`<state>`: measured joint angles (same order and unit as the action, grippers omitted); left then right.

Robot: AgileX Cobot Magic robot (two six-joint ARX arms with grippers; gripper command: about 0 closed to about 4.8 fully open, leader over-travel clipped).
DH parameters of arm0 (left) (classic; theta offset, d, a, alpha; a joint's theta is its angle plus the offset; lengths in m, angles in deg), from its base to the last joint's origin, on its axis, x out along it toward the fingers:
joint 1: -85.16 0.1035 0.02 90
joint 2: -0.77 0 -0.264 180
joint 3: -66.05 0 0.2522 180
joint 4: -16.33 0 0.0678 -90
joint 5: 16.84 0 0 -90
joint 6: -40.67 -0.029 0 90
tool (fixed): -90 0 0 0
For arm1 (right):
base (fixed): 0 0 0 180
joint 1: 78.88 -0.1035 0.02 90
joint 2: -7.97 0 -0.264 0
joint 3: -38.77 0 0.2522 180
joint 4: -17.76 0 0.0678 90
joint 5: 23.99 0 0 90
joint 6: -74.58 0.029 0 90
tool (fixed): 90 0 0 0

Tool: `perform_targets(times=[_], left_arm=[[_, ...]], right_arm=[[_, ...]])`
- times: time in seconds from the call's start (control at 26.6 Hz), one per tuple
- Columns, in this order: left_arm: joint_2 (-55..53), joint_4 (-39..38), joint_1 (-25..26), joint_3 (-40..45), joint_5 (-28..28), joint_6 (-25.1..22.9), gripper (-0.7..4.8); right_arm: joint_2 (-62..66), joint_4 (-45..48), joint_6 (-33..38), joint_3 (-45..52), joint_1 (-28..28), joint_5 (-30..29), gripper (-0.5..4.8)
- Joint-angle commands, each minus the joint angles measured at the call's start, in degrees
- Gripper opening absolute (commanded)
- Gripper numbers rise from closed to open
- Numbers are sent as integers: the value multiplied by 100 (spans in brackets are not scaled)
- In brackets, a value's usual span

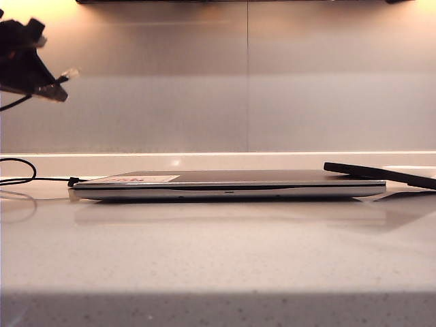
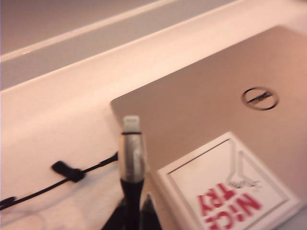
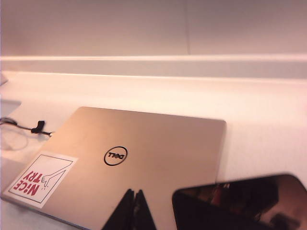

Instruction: Pick up the charging cable and the phone, plug the charging cable into the charging port on the phone, and finally place them back on the table.

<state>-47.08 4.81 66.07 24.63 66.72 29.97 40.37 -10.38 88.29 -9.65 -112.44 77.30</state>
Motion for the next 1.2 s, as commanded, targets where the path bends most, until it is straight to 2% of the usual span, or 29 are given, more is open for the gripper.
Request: perform_targets(times=[0.04,0.26,0.34,0.45,0.64,0.68,0.75,0.79,0.83,0.9,1.05,1.2], left_arm=[[85,-273,-376,-74,-24,133,-6],[79,-393,-1010,-131,-24,415,-6],[79,-446,-1110,-131,-24,734,-6],[79,-717,-1113,-131,-24,778,-6],[79,-894,-1113,-129,-24,772,-6],[79,-896,-1113,-129,-26,772,-6],[79,-896,-1113,-129,-24,772,-6],[79,-896,-1113,-129,-24,772,-6],[79,-896,-1113,-129,-24,772,-6],[79,-894,-1113,-129,-26,772,-6],[79,-892,-1113,-129,-24,772,-6],[79,-892,-1113,-129,-24,772,-6]], right_arm=[[-17,-166,848,-22,570,-514,-3],[-15,-376,1486,57,1408,-1202,-3],[-15,-332,1875,245,1843,-1731,-3],[-17,-20,2680,743,2315,-2396,-3],[-9,39,4155,1102,2583,-2382,0],[-7,20,4299,1130,2616,-2367,15],[-7,-7,4371,1128,2616,-2339,117],[-7,-4,4413,1128,2616,-2308,247],[-4,-20,4577,1128,2616,-2262,310],[70,-37,4964,1128,2618,-2208,320],[457,15,5189,1128,2623,-2297,320],[1255,734,5257,1128,2634,-2396,320]])
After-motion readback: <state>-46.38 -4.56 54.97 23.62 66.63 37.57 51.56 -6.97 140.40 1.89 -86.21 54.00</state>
